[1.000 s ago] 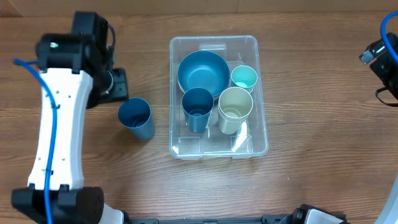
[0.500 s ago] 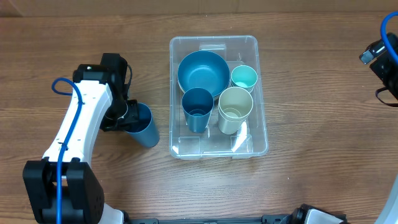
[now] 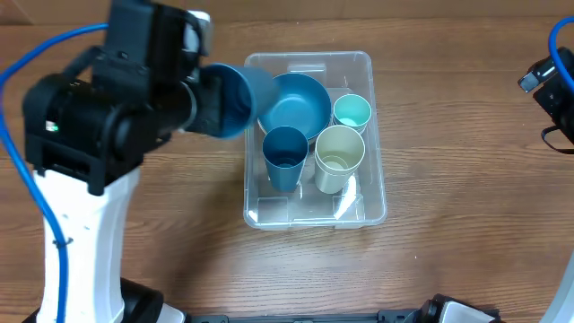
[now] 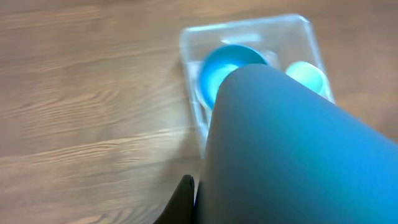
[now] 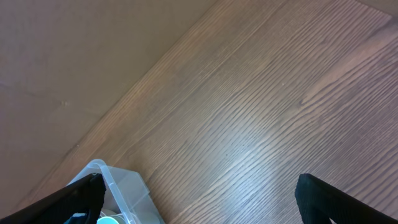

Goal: Pack container
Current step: 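Lower the last blue cup into the blue cup in the bin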

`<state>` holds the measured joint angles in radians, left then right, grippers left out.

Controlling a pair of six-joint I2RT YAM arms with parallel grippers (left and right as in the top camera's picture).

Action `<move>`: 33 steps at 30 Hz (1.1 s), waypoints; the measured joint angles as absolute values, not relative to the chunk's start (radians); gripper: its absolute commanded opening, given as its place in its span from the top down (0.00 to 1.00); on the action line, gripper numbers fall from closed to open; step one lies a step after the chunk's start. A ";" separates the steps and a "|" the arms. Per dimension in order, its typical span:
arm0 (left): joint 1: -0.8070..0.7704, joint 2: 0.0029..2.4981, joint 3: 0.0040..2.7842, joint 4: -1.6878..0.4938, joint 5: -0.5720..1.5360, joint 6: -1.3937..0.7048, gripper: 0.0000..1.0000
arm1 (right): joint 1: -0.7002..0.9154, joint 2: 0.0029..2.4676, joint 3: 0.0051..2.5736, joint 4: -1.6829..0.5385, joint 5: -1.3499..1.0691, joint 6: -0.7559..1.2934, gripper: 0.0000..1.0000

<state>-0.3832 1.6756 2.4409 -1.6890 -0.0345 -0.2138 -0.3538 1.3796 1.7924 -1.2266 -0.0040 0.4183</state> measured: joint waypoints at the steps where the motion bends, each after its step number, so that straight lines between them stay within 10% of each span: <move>1: -0.410 1.680 2.435 -1.689 -0.033 -0.211 0.96 | -0.354 1.380 1.792 -1.227 -0.004 0.418 0.00; 17: -0.511 1.913 2.246 -1.669 -0.034 -0.210 0.92 | -0.354 1.380 1.792 -1.227 -0.004 0.418 0.00; 23: -0.511 1.945 2.246 -1.678 -0.030 -0.210 0.76 | -0.353 1.380 1.792 -1.227 -0.004 0.418 0.00; 28: -0.507 1.945 2.261 -1.686 -0.039 -0.242 0.34 | -0.354 1.380 1.792 -1.227 -0.004 0.418 0.00; 33: -0.410 1.843 2.305 -1.686 -0.126 -0.297 0.22 | -0.354 1.380 1.792 -1.227 -0.004 0.418 0.00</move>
<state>-0.4103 1.8427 2.3054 -1.6859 -0.1261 -0.2970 -0.3538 1.3796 1.7924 -1.2270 -0.0040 0.4183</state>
